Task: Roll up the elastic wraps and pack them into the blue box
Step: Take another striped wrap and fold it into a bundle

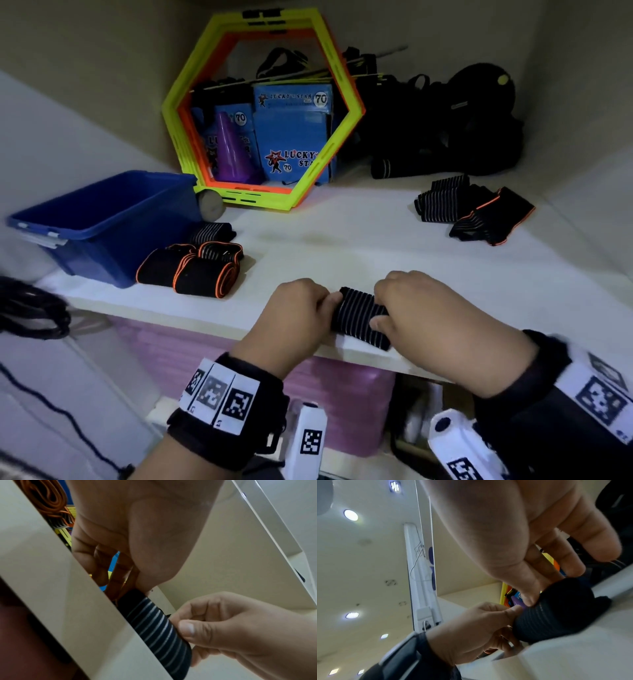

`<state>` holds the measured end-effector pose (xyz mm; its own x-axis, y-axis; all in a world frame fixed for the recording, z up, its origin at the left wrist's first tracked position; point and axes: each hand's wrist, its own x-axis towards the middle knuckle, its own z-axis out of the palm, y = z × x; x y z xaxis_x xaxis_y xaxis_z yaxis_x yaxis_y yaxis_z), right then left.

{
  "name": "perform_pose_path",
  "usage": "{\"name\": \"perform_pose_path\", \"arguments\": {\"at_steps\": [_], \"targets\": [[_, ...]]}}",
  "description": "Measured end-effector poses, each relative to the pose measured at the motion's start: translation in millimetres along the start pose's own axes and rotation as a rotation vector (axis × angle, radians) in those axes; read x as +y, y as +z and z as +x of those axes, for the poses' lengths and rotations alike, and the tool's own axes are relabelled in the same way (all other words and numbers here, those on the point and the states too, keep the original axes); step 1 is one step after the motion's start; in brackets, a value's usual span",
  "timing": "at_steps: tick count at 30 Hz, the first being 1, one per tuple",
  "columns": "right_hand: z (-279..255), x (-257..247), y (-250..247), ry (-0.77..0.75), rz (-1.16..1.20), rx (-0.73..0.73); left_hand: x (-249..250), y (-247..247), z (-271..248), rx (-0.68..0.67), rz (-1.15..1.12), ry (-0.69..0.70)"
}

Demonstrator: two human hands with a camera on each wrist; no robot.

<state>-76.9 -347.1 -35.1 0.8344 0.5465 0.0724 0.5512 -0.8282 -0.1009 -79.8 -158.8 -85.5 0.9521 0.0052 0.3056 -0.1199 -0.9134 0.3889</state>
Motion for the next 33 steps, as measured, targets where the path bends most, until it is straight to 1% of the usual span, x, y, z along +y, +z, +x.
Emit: {"name": "perform_pose_path", "arguments": {"at_steps": [4,8,12,14,16,17,18,19,21,23,24,27,33], "targets": [[8.8,3.4,-3.7,-0.051,0.028,-0.034,-1.6,0.3,-3.2,0.017,-0.032,-0.013],[29.7,-0.5,-7.2,-0.065,0.035,-0.069,-7.6,-2.4,1.5,0.047,-0.018,-0.019],[55.2,-9.9,-7.5,-0.077,0.003,-0.082,-28.4,-21.6,1.9,0.059,-0.023,-0.006],[71.7,-15.0,-7.9,-0.079,-0.048,-0.111,-48.6,-41.6,1.5,0.131,-0.011,0.002],[92.4,-20.2,-9.9,-0.07,-0.076,-0.142,-73.5,-62.7,1.0,0.233,0.03,-0.016],[103.5,-23.3,-11.5,-0.064,-0.073,-0.156,-85.4,-72.9,0.4,0.269,0.058,-0.043],[114.7,-26.5,-12.6,-0.058,-0.068,-0.166,-96.4,-81.6,-0.8,0.276,0.088,-0.088],[126.1,-30.3,-13.8,-0.057,-0.065,-0.173,-106.0,-88.9,-2.0,0.25,0.122,-0.136],[148.9,-38.1,-15.3,-0.053,-0.058,-0.194,-123.0,-96.6,-4.6,0.139,0.195,-0.195],[171.5,-47.0,-16.4,-0.038,-0.032,-0.216,-135.8,-95.8,-6.9,0.048,0.21,-0.196],[182.6,-52.2,-16.4,-0.031,-0.02,-0.218,-140.5,-94.3,-8.2,0.029,0.199,-0.184],[213.5,-69.3,-13.6,-0.029,-0.03,-0.211,-149.8,-88.9,-8.7,0.04,0.214,-0.15],[257.7,-98.7,-2.7,-0.064,-0.03,-0.184,-159.5,-82.3,-7.2,0.062,0.211,-0.135]]}}
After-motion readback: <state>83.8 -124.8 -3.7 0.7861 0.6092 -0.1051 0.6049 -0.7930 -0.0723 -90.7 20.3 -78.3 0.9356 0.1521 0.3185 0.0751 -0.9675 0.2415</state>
